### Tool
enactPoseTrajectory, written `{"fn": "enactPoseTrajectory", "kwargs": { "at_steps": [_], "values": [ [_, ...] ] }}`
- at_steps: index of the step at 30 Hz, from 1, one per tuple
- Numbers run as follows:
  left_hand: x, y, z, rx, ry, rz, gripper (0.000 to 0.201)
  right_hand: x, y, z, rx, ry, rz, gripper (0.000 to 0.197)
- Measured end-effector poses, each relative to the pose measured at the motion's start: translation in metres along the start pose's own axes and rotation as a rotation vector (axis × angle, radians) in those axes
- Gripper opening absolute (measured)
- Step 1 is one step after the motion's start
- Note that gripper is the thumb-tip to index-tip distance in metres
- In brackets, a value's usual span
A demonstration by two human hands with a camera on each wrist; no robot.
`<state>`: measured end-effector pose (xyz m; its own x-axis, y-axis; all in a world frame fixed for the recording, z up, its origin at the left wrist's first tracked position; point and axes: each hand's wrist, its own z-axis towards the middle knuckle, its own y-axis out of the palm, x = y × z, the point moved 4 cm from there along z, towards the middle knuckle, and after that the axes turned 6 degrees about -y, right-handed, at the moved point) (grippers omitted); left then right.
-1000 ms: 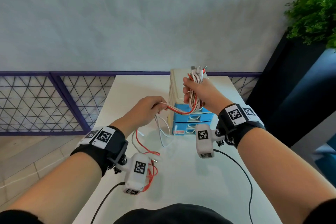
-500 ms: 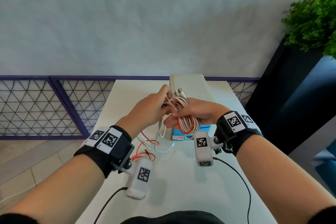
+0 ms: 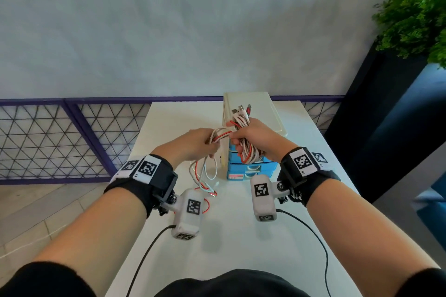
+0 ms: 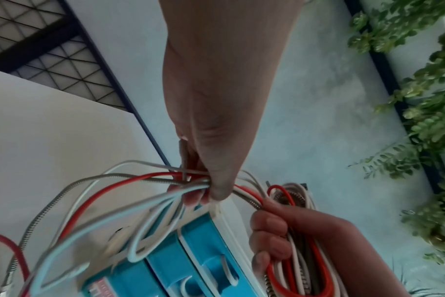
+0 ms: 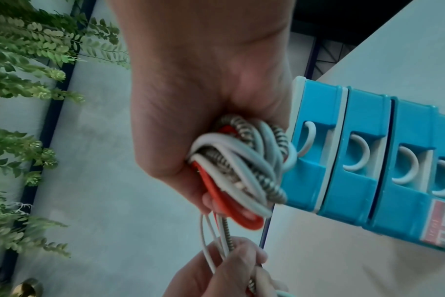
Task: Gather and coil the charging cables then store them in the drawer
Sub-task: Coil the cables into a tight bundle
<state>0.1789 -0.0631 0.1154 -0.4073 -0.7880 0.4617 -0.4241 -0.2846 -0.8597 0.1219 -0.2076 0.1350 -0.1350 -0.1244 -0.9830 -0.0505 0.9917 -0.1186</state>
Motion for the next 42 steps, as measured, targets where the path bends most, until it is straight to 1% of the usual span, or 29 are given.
{"fn": "enactPoseTrajectory", "kwargs": {
  "at_steps": [2, 5, 7, 10, 13, 16, 18, 20, 21, 23, 24, 25, 26, 27, 28, 29, 30, 32, 34, 35, 37, 39, 42],
  "values": [
    [-0.005, 0.003, -0.001, -0.027, -0.023, -0.042, 0.027, 0.003, 0.000, 0.001, 0.045, -0.001, 0.027, 0.030],
    [-0.016, 0.007, -0.003, -0.050, -0.095, 0.046, 0.031, 0.003, -0.002, 0.003, 0.093, -0.015, 0.032, 0.030],
    [-0.028, 0.013, -0.004, -0.050, -0.165, 0.116, 0.027, 0.002, -0.003, 0.005, 0.112, -0.021, 0.035, 0.023],
    [-0.040, 0.020, -0.005, -0.012, -0.232, 0.185, 0.019, -0.002, -0.007, 0.008, 0.143, -0.042, 0.023, 0.018],
    [-0.047, 0.027, -0.007, -0.016, -0.253, 0.158, 0.030, -0.011, -0.012, 0.008, 0.138, -0.059, 0.030, 0.015],
    [-0.059, 0.036, -0.008, -0.021, -0.264, 0.083, 0.033, -0.019, -0.019, 0.008, 0.142, -0.070, 0.062, 0.013],
    [-0.062, 0.037, -0.011, 0.000, -0.254, 0.003, 0.032, -0.019, -0.022, 0.008, 0.109, -0.052, 0.048, 0.009],
    [-0.063, 0.034, -0.010, 0.003, -0.210, -0.038, 0.021, -0.017, -0.022, 0.008, 0.046, -0.014, 0.022, 0.008],
    [-0.062, 0.033, -0.009, -0.017, -0.183, -0.070, 0.026, -0.015, -0.023, 0.007, 0.017, 0.005, 0.012, 0.011],
    [-0.054, 0.026, -0.007, -0.048, -0.101, -0.172, 0.071, -0.013, -0.022, 0.006, -0.034, 0.028, -0.020, 0.015],
    [-0.046, 0.019, -0.007, -0.025, -0.061, -0.257, 0.087, -0.013, -0.022, 0.005, -0.059, 0.035, -0.051, 0.015],
    [-0.035, 0.010, -0.006, 0.014, -0.009, -0.353, 0.095, -0.012, -0.021, 0.005, -0.083, 0.040, -0.090, 0.017],
    [-0.022, 0.001, -0.007, 0.051, 0.040, -0.432, 0.094, -0.012, -0.019, 0.004, -0.105, 0.044, -0.132, 0.018],
    [-0.010, -0.006, -0.007, 0.073, 0.088, -0.485, 0.085, -0.012, -0.017, 0.004, -0.128, 0.042, -0.165, 0.019],
    [0.001, -0.011, -0.008, 0.072, 0.122, -0.510, 0.072, -0.014, -0.013, 0.004, -0.155, 0.035, -0.189, 0.020],
    [0.011, -0.015, -0.010, 0.044, 0.135, -0.536, 0.060, -0.015, -0.010, 0.004, -0.182, 0.023, -0.212, 0.020],
    [0.018, -0.016, -0.012, 0.005, 0.135, -0.565, 0.058, -0.017, -0.007, 0.003, -0.202, 0.008, -0.244, 0.021],
    [0.023, -0.013, -0.012, -0.047, 0.108, -0.592, 0.066, -0.022, -0.004, 0.001, -0.220, -0.018, -0.301, 0.024],
    [0.022, -0.010, -0.013, -0.092, 0.068, -0.654, 0.065, -0.025, -0.007, -0.001, -0.216, -0.033, -0.297, 0.023],
    [0.018, -0.006, -0.013, -0.150, 0.045, -0.725, 0.066, -0.025, -0.010, -0.001, -0.204, -0.039, -0.289, 0.021],
    [0.014, 0.000, -0.017, -0.317, 0.001, -0.930, 0.068, -0.026, -0.016, -0.002, -0.178, -0.047, -0.294, 0.020],
    [0.012, 0.003, -0.021, -0.422, -0.029, -1.069, 0.069, -0.027, -0.019, -0.004, -0.189, -0.058, -0.339, 0.018],
    [0.017, 0.004, -0.022, -0.460, -0.043, -1.131, 0.062, -0.028, -0.014, -0.006, -0.220, -0.095, -0.451, 0.018]
  ]
}}
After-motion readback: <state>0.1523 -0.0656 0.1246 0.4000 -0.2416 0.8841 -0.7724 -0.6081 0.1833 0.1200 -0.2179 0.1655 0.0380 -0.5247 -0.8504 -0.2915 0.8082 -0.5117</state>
